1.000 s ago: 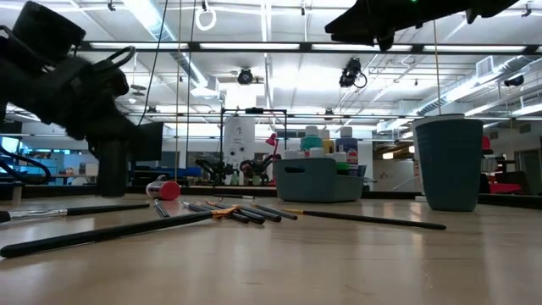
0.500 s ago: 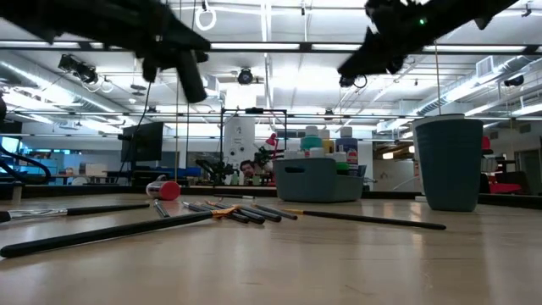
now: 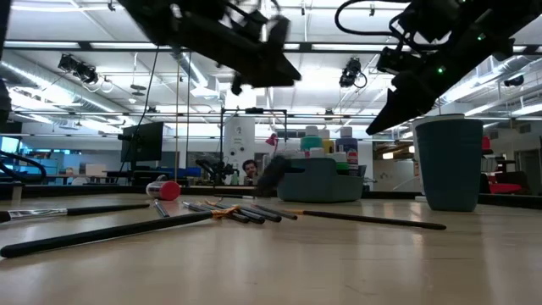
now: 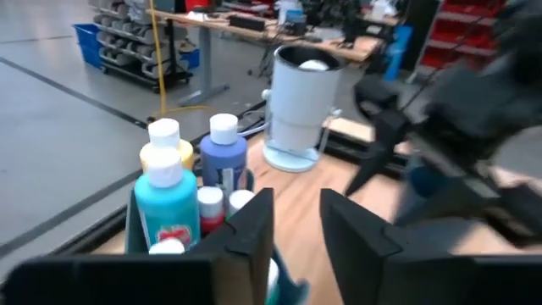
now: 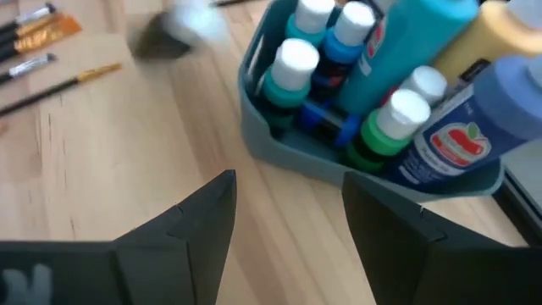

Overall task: Pick & Place Paint Supplies
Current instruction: Put the black paint bottle into the blue bin

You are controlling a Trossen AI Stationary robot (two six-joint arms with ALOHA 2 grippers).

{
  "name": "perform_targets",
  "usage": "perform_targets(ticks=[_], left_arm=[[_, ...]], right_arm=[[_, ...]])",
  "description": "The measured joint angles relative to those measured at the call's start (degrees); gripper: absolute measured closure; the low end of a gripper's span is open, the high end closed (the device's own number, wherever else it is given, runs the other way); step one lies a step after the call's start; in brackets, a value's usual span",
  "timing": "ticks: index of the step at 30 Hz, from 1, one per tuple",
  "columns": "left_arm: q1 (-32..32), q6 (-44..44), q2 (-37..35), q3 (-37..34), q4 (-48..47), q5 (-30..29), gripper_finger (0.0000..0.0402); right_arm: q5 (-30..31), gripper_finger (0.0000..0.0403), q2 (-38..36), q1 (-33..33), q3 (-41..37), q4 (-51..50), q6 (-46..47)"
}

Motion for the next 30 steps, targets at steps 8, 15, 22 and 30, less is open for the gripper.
perform_targets(ticks=[8, 15, 22, 30], left_arm=[[2.12, 0.91, 7.69, 7.27, -5.31, 6.95, 0.0393], [1.81, 1.56, 7.37, 7.25, -11.28, 12.99, 0.0364], [0.53, 7.80, 7.37, 7.25, -17.49, 19.01, 0.0324], [-1.57, 11.23, 7.34, 7.25, -23.61, 18.60, 0.0259]], right_arm=[[-1.40, 0.0184, 0.00, -0.69, 0.00, 3.17, 0.37], [-6.80, 0.0184, 0.00, -0.64, 0.00, 5.76, -0.09], [-17.92, 0.0184, 0.00, -0.47, 0.00, 8.30, -2.34], [-17.62, 0.0184, 7.02, 4.39, 0.37, 17.10, -4.69]])
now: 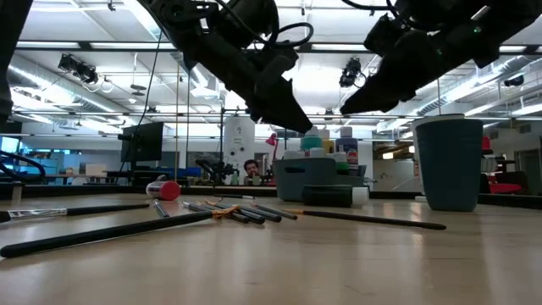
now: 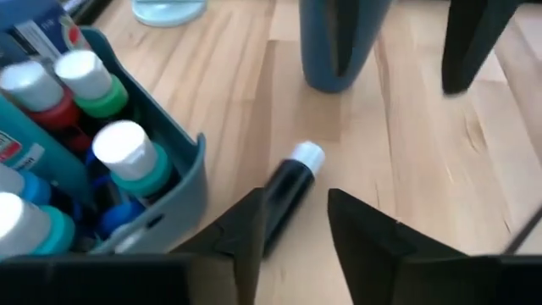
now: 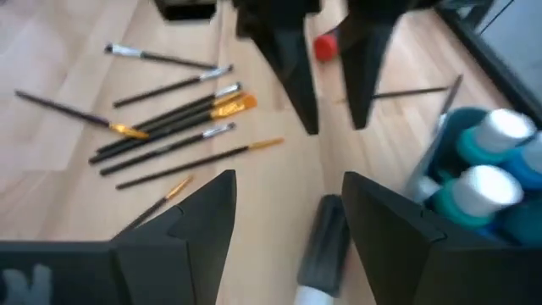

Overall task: Pick & Place Paint Supplies
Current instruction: Put the black paint bottle into the blue bin

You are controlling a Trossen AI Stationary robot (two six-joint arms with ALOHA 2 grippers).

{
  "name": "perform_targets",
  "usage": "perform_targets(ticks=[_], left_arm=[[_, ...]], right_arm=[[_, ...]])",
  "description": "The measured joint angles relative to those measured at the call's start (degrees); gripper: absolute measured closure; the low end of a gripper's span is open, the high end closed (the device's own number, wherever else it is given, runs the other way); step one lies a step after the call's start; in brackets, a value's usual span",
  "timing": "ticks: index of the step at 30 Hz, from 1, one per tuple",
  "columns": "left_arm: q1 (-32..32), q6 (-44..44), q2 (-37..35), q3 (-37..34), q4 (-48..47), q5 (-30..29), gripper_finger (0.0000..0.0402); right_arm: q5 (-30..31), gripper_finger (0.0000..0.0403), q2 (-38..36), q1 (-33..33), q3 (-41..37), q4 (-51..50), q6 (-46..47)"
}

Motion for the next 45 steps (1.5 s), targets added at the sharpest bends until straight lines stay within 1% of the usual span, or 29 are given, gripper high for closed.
perform_targets(ticks=[3, 6, 9, 12, 14, 16, 20, 25, 27, 30, 35, 36, 40, 43, 45], left_arm=[[-0.79, -1.84, 0.00, 0.00, -1.06, -1.76, 0.0235], [-1.07, -2.70, -1.41, -0.09, -1.69, -2.85, 0.0222], [-1.00, -4.18, -4.36, 0.03, -3.24, -3.03, 0.0220], [-1.00, -4.25, -8.17, -0.01, -6.80, -4.53, 0.0227], [-1.03, -4.39, -10.81, -0.04, -8.09, -5.80, 0.0233], [-1.13, -4.83, -13.47, 0.00, -10.52, -6.03, 0.0240], [-1.38, -6.68, -16.69, -0.04, -11.78, -5.56, 0.0252], [-1.74, -6.88, -17.97, -0.02, -12.99, -5.51, 0.0264], [-1.76, -6.88, -17.99, -0.02, -13.79, -5.52, 0.0268], [-1.77, -6.86, -17.99, -0.02, -15.20, -5.57, 0.0273], [-1.77, -8.68, -17.99, -0.02, -16.96, -5.60, 0.0281], [-1.77, -8.58, -17.99, -0.02, -16.97, -5.60, 0.0283], [-1.77, -7.34, -17.99, -0.02, -17.67, -5.60, 0.0293], [-1.81, -7.39, -17.99, -0.02, -18.20, -5.80, 0.0301], [-1.81, -7.45, -17.99, -0.02, -18.33, -5.83, 0.0306]], right_arm=[[3.89, 0.0184, 4.80, 0.70, 3.08, -3.31, 1.45], [6.32, 0.0184, 10.07, 0.72, 8.50, -13.09, 3.35], [9.46, 0.0184, 15.41, 0.69, 14.36, -22.66, 6.93], [7.46, 0.0184, 20.48, -0.21, 19.78, -33.14, 9.98], [6.18, 0.0184, 23.71, -0.62, 22.39, -36.98, 10.93], [6.37, 0.0184, 26.73, -0.86, 24.08, -39.03, 10.79], [6.53, 0.0184, 30.69, -1.81, 25.50, -40.44, 10.72], [8.12, 0.0185, 32.72, -3.10, 25.54, -39.51, 10.70], [8.99, 0.0192, 32.51, -3.49, 25.49, -39.28, 10.12], [8.55, 0.0220, 32.51, -4.24, 25.51, -38.65, 9.51], [8.56, 0.0290, 32.31, -4.75, 25.55, -39.14, 5.93], [8.54, 0.0297, 31.85, -4.75, 25.58, -40.19, 4.84], [10.61, 0.0297, 30.47, -3.52, 27.59, -44.78, 2.37], [14.18, 0.0297, 29.29, -1.89, 31.57, -51.92, -0.27], [18.78, 0.0297, 29.00, -0.53, 34.83, -57.29, -2.99]])
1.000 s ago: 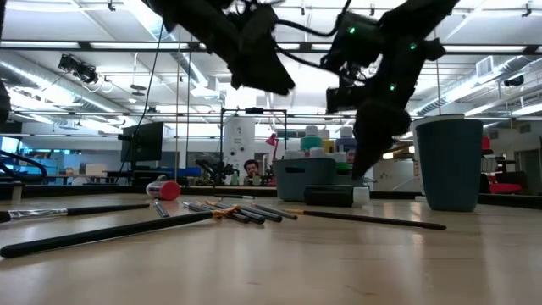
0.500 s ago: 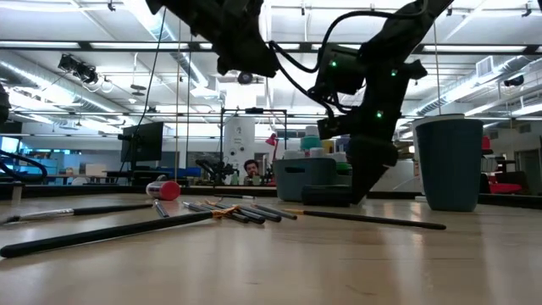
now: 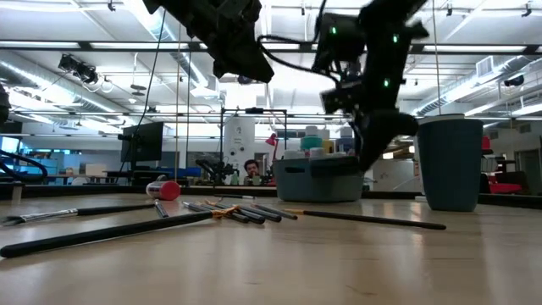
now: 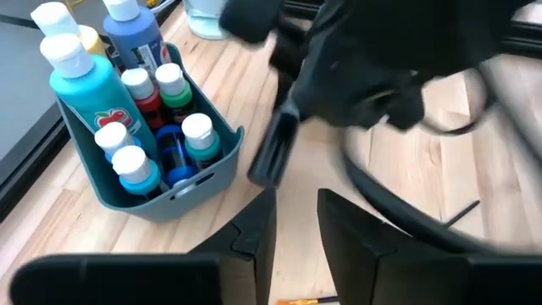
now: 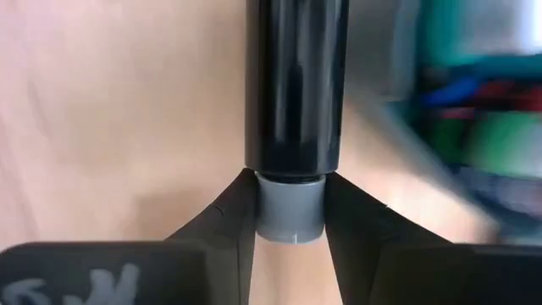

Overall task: Pick & Place Paint Supplies
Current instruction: Put the black paint bottle into the blue bin

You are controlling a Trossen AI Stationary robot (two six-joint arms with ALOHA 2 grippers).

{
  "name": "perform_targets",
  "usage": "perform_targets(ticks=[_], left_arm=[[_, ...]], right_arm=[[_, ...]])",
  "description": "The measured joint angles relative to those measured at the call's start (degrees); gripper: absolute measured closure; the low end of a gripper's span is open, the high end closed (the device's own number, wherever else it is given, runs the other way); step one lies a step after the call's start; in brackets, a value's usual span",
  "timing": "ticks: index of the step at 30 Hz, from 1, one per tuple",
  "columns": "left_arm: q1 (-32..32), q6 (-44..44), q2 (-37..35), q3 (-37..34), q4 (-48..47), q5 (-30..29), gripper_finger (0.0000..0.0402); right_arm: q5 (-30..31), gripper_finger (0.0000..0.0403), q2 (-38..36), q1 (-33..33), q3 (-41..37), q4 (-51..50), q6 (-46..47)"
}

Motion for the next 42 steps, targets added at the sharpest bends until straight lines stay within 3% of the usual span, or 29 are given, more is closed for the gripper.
perform_targets(ticks=[5, 9, 16, 23, 34, 38, 42], left_arm=[[0.02, -0.09, 0.00, 0.00, -1.14, -0.02, 0.0317], [0.02, 0.33, 0.00, 0.00, -1.17, -0.02, 0.0323], [0.02, 0.52, 0.00, 0.00, -1.32, -0.07, 0.0327], [0.02, 1.85, 0.00, 0.00, -1.36, -0.07, 0.0330], [0.04, 3.36, 0.00, 0.00, -1.87, -1.00, 0.0331], [0.04, 2.28, 0.00, 0.00, -2.96, -4.28, 0.0331], [0.05, 1.85, 0.00, 0.00, -5.33, -7.48, 0.0331]], right_arm=[[15.87, 0.0278, -0.31, 2.43, 6.63, -10.17, -11.65], [27.59, 0.0284, -0.31, 2.26, 7.75, -9.73, -25.36], [34.33, 0.0285, -0.27, -2.74, 7.66, -7.74, -39.79], [34.94, 0.0284, 0.21, -5.86, 5.50, -0.26, -55.47], [37.84, 0.0281, 0.52, -7.26, -5.60, 28.38, -89.70], [35.98, 0.0280, 0.52, -7.46, -8.50, 32.43, -95.34], [33.27, 0.0267, 0.52, -7.43, -9.71, 33.55, -94.91]])
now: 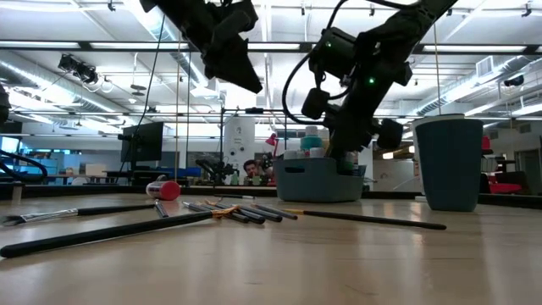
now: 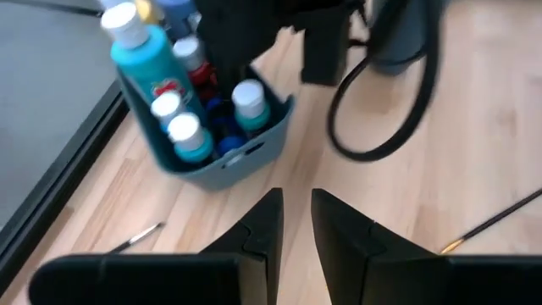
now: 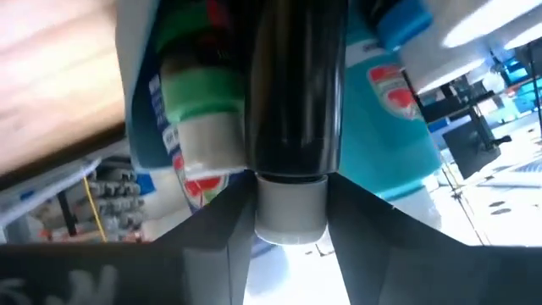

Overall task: Pick & Place Paint Supplies
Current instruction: Put the black paint bottle into the blue bin, then put the red paint bottle into the blue bin

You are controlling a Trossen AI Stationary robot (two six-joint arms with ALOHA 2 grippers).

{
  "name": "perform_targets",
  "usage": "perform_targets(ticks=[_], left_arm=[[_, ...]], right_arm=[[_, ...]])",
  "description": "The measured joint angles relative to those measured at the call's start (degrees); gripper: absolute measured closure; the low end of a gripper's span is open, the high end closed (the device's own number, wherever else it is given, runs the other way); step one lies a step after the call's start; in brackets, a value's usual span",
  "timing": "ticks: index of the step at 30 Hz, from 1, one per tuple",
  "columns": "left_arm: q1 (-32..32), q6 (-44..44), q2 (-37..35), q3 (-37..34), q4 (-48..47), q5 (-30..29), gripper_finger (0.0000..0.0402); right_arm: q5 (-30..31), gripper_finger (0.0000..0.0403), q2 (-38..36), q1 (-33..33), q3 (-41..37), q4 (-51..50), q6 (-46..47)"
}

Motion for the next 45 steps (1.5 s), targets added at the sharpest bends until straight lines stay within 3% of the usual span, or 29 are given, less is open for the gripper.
perform_targets(ticks=[7, 12, 16, 21, 25, 29, 31, 34, 37, 40, 45], left_arm=[[-0.01, -0.21, 0.00, 0.00, -2.50, -1.49, 0.0331], [-0.01, -1.83, 0.00, 0.00, -2.48, -1.53, 0.0331], [-0.01, -2.13, 0.00, 0.00, -2.48, -1.53, 0.0331], [0.07, -2.30, -2.52, 0.08, -3.42, -1.54, 0.0331], [0.15, -2.39, -7.15, 0.07, -5.41, -4.01, 0.0331], [0.27, -1.81, -11.60, 0.08, -6.86, -6.67, 0.0331], [0.43, -0.58, -13.29, -0.02, -8.08, -6.98, 0.0331], [0.43, 0.25, -16.11, -2.46, -7.03, -6.01, 0.0331], [0.44, 1.89, -18.12, -7.19, -3.87, -5.53, 0.0331], [0.41, 1.77, -19.88, -12.63, -4.56, -5.42, 0.0331], [1.15, -17.61, -22.01, -21.26, 0.18, -10.00, 0.0331]], right_arm=[[-1.03, 0.0206, 0.00, 0.08, -0.02, 2.91, 2.99], [2.27, 0.0173, -0.72, 0.75, -0.02, 2.84, 8.96], [3.78, 0.0169, -4.19, 2.02, -0.04, 2.54, 18.29], [0.34, 0.0185, -12.59, 4.64, -0.02, -0.80, 34.26], [-10.02, 0.0196, -19.84, 5.95, 0.00, -7.62, 56.31], [-31.61, 0.0196, -24.59, 6.10, -0.06, -10.09, 78.47], [-41.77, 0.0195, -25.47, 6.12, -0.06, -8.67, 84.88], [-52.35, 0.0193, -25.49, 6.53, -1.87, -2.93, 88.66], [-56.93, 0.0193, -25.44, 6.72, -6.46, 7.04, 90.71], [-57.74, 0.0193, -25.40, 6.91, -12.13, 18.45, 91.85], [-57.58, 0.0193, -24.92, 6.91, -19.68, 38.73, 92.61]])
